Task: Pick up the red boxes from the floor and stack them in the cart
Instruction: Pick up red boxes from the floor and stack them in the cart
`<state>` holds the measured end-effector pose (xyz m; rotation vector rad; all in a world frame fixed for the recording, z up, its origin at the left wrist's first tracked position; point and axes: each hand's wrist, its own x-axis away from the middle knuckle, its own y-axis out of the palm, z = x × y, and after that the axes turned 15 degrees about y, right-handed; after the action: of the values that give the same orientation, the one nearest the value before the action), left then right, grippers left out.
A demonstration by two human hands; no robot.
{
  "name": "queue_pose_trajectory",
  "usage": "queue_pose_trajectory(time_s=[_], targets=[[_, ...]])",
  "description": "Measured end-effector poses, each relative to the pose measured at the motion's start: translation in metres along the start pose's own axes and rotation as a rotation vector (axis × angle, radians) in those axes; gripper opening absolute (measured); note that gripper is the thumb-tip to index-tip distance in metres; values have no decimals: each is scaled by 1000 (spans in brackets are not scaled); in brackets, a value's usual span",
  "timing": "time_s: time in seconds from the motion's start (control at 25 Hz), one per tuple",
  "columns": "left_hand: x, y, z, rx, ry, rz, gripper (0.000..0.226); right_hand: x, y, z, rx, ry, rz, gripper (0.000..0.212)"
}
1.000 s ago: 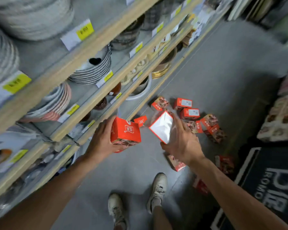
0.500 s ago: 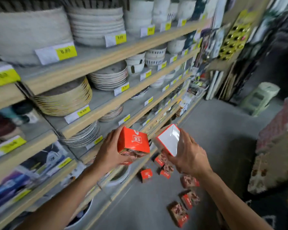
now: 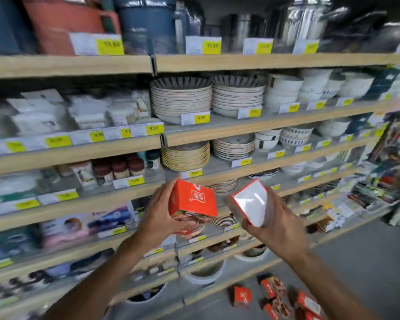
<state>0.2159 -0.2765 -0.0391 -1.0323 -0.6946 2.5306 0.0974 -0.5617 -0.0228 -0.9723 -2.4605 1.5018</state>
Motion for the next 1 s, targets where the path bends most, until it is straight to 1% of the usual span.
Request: queue_pose_trajectory(time_s=[0.16, 0.32, 0.4, 0.52, 0.6, 0.72, 0.84, 1.0], targets=[[60, -67, 9, -71, -137, 166, 126, 3, 19, -60, -125, -188, -190, 92], [138, -138, 34, -200, -264, 304, 124, 41, 50, -130, -186, -399, -342, 95], [177, -171, 46, -262, -294, 362, 124, 68, 63, -167, -221, -495, -405, 98], [247, -227, 60, -334, -372, 496, 125, 123, 80, -230, -230, -640, -500, 106], [300, -263, 72, -397, -438, 586, 128, 168, 92, -275, -250, -726, -554, 103], [375, -312, 92, -514, -502, 640, 131, 238, 110, -332, -282, -792, -582, 100], [455, -359, 118, -598, -577, 710, 130, 320, 129, -386, -288, -849, -665, 100], [543, -398, 150, -670, -667, 836, 126, 411, 154, -442, -329, -994, -769, 102]])
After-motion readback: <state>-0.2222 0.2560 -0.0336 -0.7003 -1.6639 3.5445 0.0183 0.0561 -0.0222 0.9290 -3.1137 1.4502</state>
